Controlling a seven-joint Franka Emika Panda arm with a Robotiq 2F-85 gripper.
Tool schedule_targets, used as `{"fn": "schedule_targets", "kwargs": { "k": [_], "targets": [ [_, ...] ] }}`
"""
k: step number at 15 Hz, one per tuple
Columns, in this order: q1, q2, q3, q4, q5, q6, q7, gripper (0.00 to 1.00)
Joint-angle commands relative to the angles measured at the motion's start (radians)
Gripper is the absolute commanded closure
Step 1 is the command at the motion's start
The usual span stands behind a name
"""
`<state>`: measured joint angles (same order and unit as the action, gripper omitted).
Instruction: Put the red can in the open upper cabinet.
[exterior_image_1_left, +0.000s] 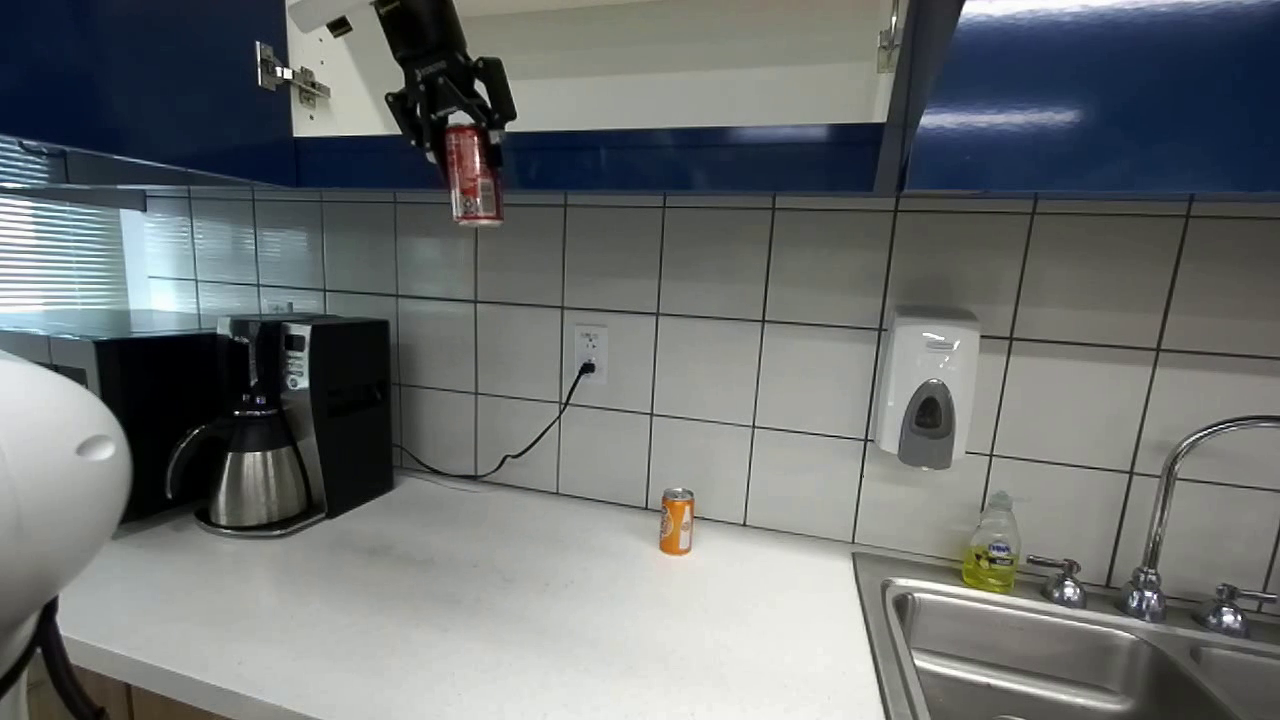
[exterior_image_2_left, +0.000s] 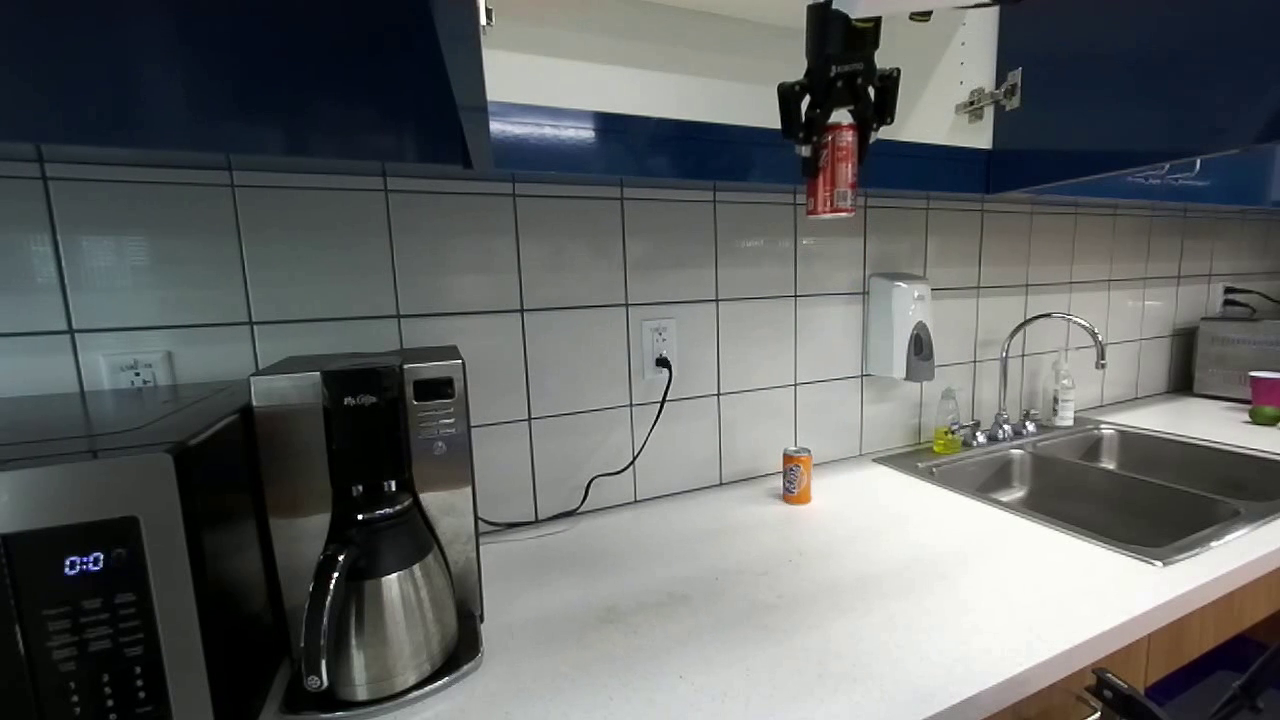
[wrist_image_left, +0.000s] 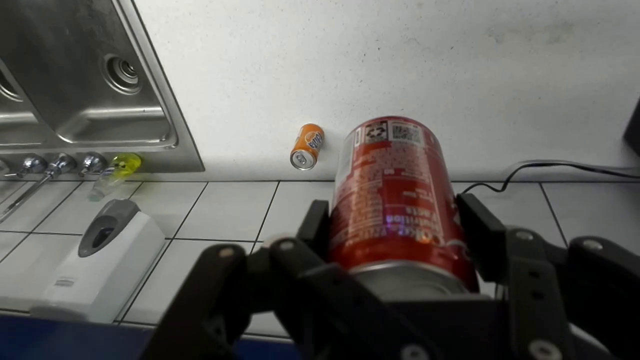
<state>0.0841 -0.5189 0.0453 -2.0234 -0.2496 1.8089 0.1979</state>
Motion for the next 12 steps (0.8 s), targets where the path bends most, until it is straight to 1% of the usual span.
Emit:
{"fn": "schedule_targets", "kwargs": {
  "k": [1,12],
  "targets": [
    [-0.028,0.035,0.025,0.125,0.029,-0.079,-0.028,0.59],
    [-0.027,0.120,0.040,0.357,0.035,-0.172,-0.018,0.59]
  ]
}}
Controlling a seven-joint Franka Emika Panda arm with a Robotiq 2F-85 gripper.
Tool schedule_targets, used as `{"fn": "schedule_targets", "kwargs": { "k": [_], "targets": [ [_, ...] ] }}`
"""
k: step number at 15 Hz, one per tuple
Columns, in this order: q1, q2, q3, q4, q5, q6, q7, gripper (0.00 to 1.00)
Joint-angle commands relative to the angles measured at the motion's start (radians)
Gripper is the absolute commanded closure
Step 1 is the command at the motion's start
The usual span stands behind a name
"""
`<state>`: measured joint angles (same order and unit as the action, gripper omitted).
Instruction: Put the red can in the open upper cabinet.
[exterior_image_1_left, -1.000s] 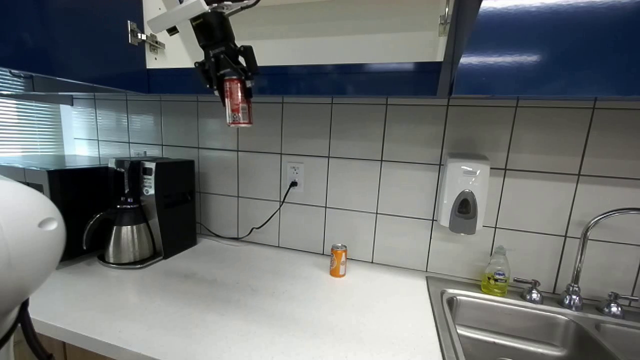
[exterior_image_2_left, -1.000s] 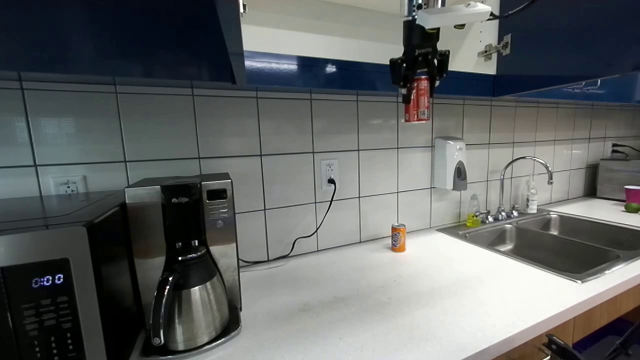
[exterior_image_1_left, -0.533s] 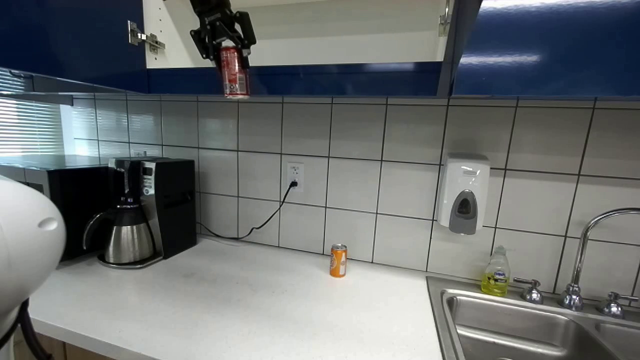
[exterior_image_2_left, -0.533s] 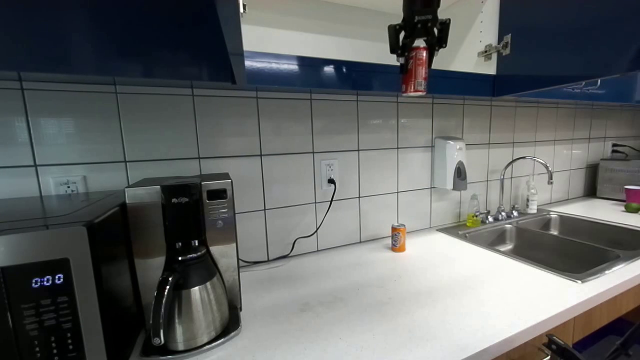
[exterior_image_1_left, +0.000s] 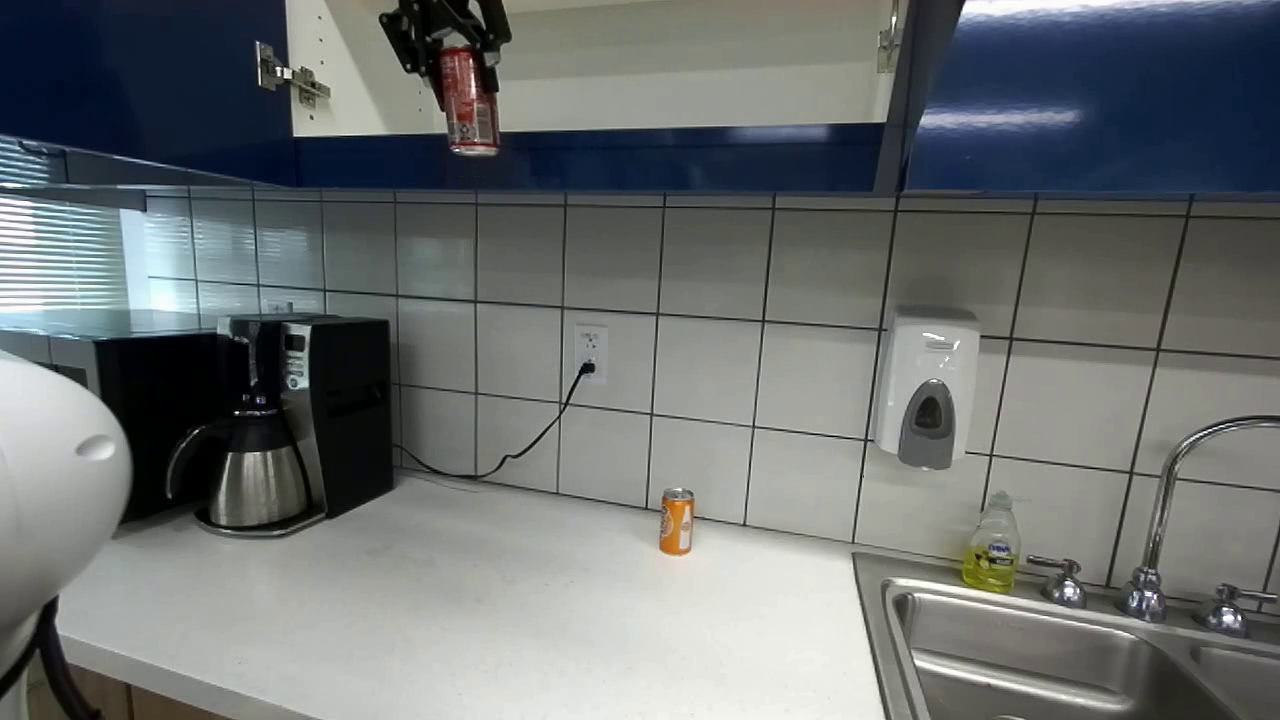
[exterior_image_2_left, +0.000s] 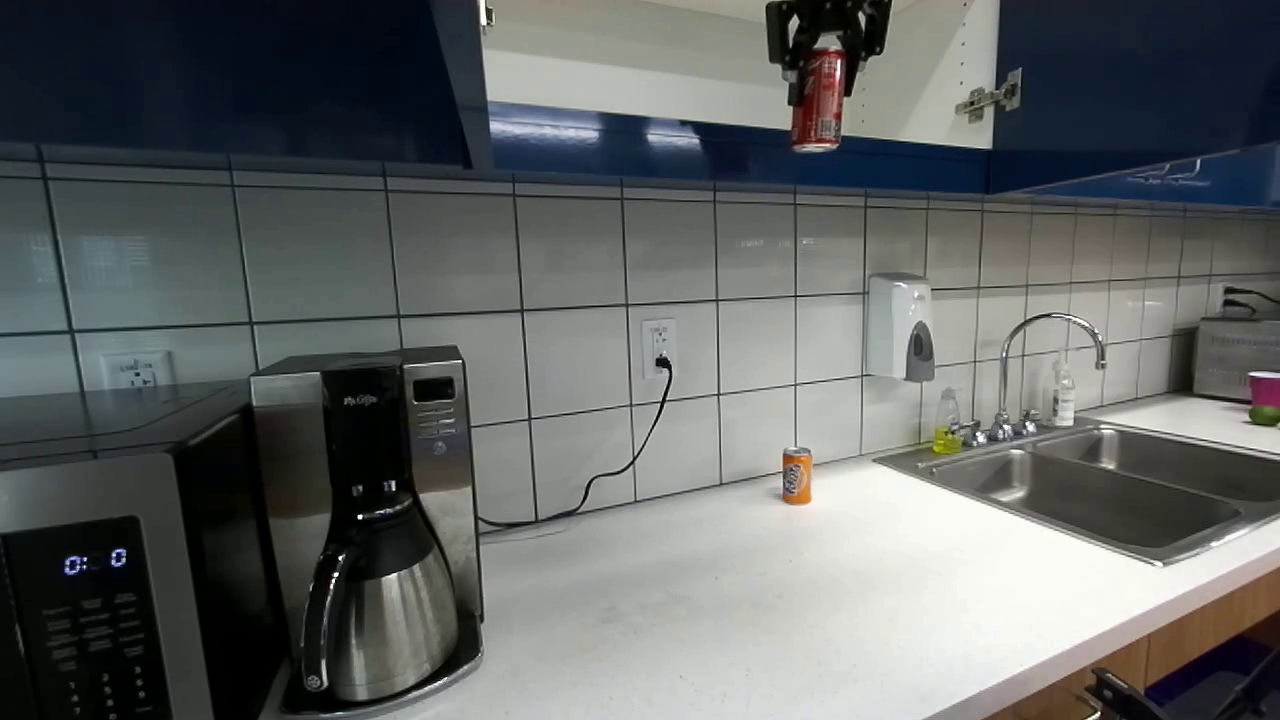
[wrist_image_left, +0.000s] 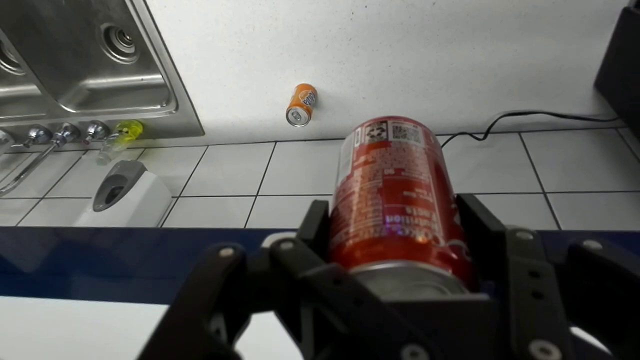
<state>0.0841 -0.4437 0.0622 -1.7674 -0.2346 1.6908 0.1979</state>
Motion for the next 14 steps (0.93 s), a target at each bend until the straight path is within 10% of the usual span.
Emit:
{"fn": "schedule_targets", "kwargs": {
  "k": [1,14],
  "targets": [
    [-0.027,0.053,0.025,0.120,0.019,-0.062,-0.017,0.59],
    [-0.024,0.206,0.035,0.411,0.014,-0.191,-0.010,0.59]
  ]
}}
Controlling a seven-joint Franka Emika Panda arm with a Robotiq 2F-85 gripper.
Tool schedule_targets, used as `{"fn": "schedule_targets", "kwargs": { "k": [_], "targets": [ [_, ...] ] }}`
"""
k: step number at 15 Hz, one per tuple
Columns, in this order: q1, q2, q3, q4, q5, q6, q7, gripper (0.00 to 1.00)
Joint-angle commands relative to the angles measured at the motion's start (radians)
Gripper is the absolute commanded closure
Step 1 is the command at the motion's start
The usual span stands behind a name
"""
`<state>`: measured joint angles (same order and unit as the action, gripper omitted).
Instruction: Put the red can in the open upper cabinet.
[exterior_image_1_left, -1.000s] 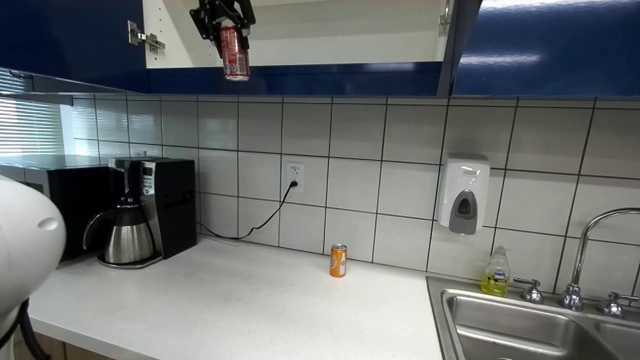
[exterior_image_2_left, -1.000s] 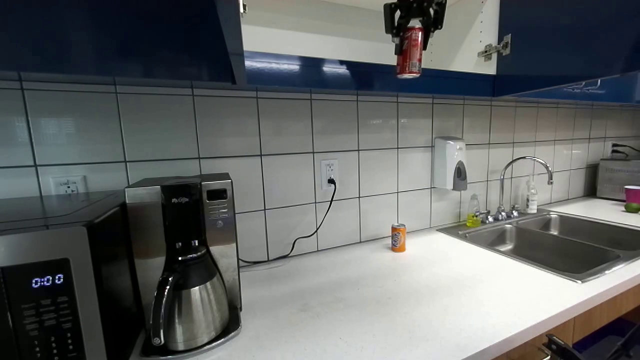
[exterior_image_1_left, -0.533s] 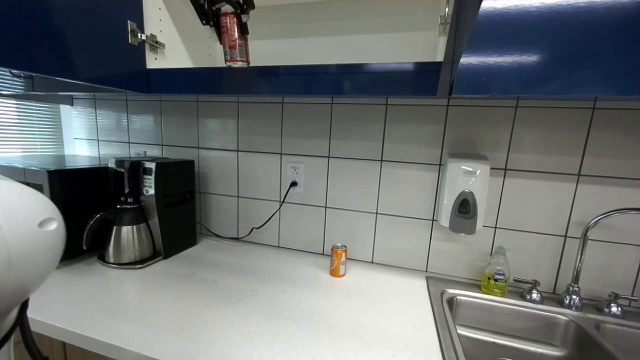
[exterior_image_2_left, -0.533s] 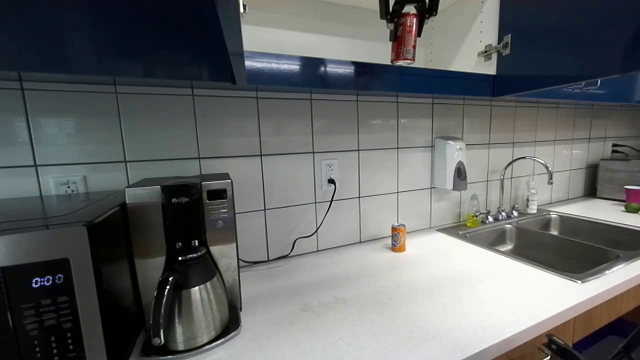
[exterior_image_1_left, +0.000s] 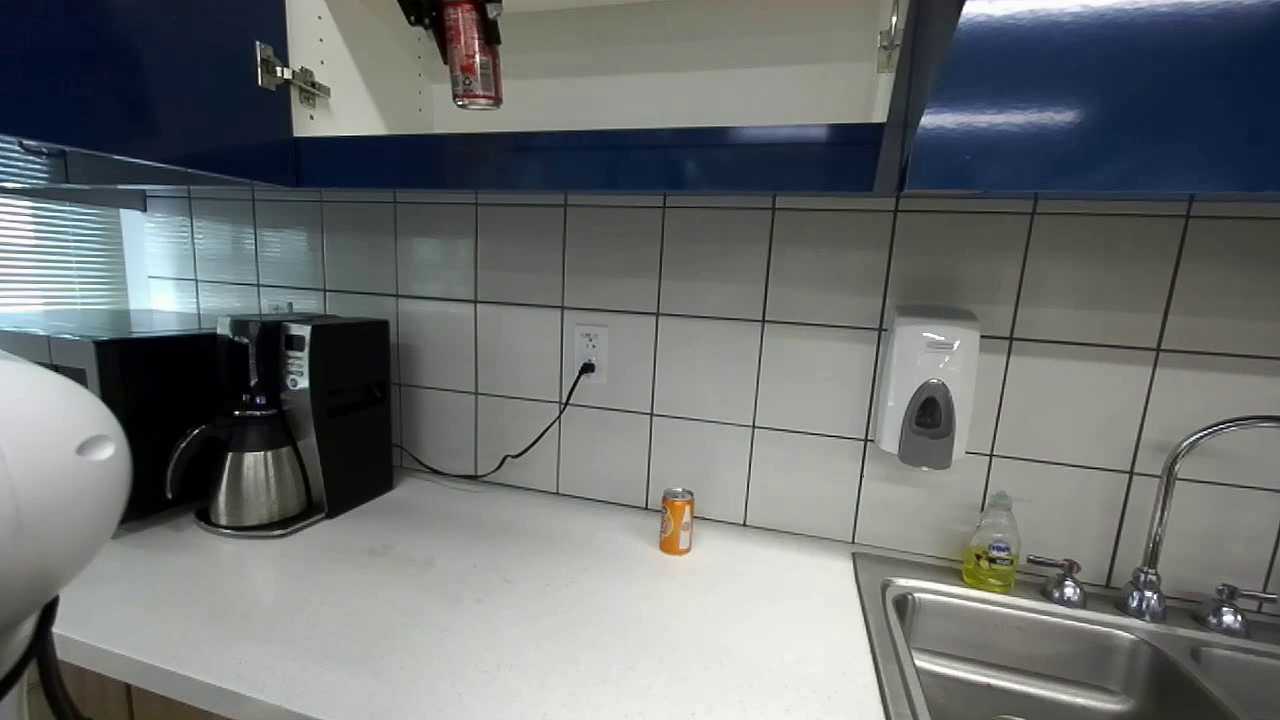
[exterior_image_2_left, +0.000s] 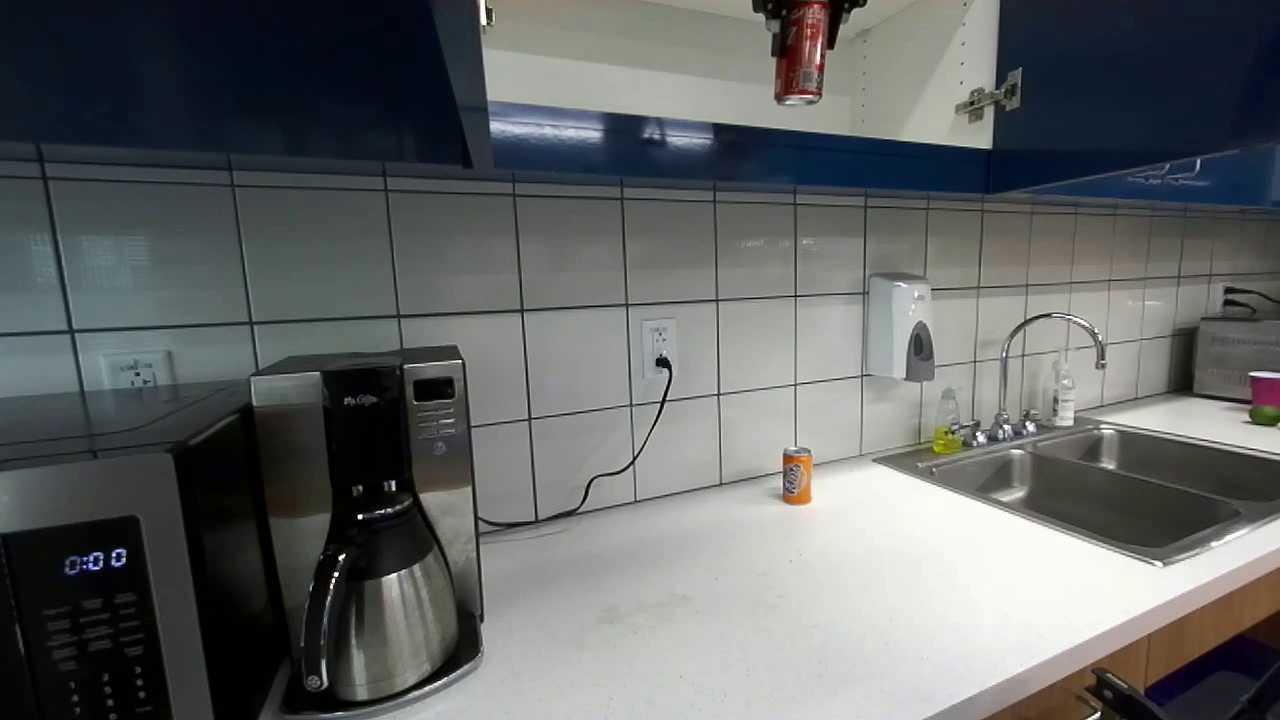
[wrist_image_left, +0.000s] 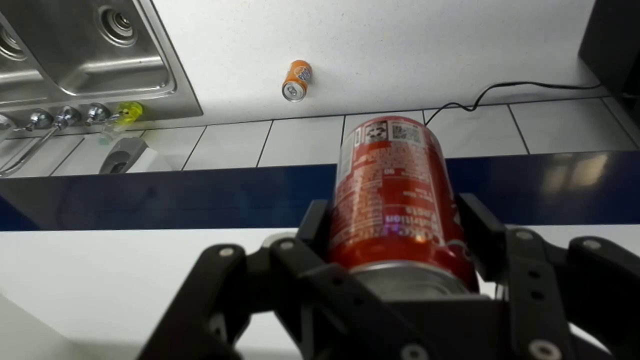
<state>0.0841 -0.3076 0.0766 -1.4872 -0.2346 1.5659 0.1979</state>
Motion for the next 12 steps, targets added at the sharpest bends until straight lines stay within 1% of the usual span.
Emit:
{"fn": "schedule_targets", "kwargs": {
  "k": [1,7,12],
  "targets": [
    [-0.023,0.091,0.022,0.163,0.012,-0.079,-0.008,0.59],
    [-0.016,0.205,0.020,0.323,0.006,-0.140,-0.001,0.59],
    [-0.001,0.273,0.004,0.402,0.001,-0.166,0.003,0.59]
  ]
}}
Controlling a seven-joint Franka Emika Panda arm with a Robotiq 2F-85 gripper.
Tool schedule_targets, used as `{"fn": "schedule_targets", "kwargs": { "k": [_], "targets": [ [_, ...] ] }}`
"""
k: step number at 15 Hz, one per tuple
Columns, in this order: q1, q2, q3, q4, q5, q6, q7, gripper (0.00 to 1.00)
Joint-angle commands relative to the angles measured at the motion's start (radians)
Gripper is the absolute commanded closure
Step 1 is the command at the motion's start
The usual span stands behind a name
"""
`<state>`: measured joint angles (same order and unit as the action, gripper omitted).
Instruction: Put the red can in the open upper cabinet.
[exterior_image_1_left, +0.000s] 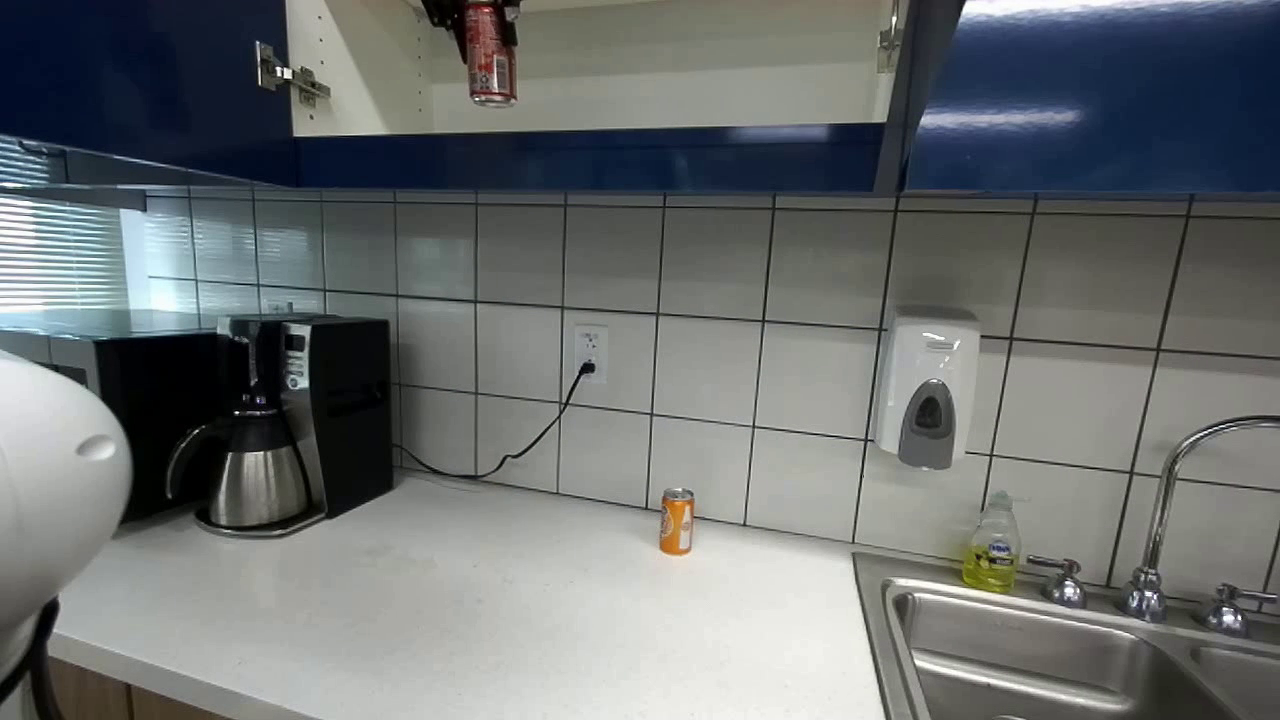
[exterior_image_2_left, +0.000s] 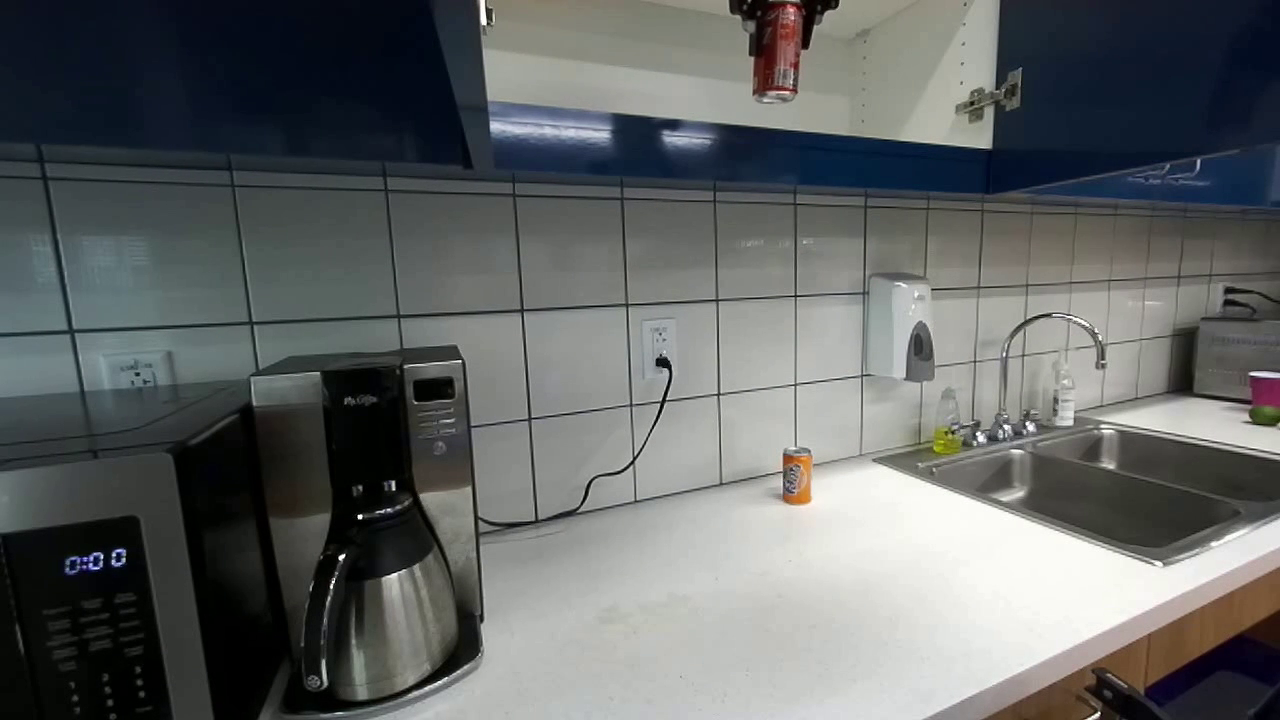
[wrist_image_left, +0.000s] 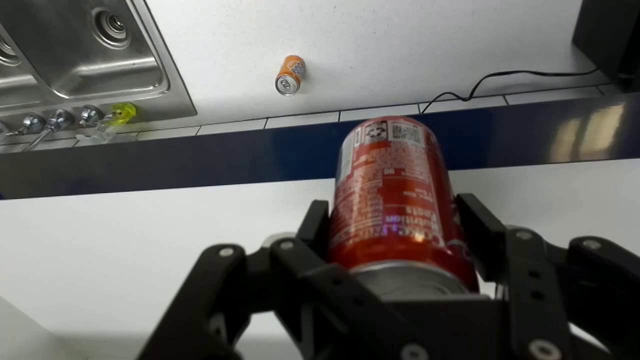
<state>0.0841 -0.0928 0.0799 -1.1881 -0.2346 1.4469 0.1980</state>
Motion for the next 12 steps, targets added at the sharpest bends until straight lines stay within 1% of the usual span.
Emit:
{"fn": "schedule_targets", "kwargs": {
  "k": [1,12],
  "targets": [
    [-0.002,0.072,0.000,0.119,0.000,-0.053,0.005,0.59],
    [0.000,0.197,-0.016,0.246,0.001,-0.101,0.011,0.59]
  ]
}}
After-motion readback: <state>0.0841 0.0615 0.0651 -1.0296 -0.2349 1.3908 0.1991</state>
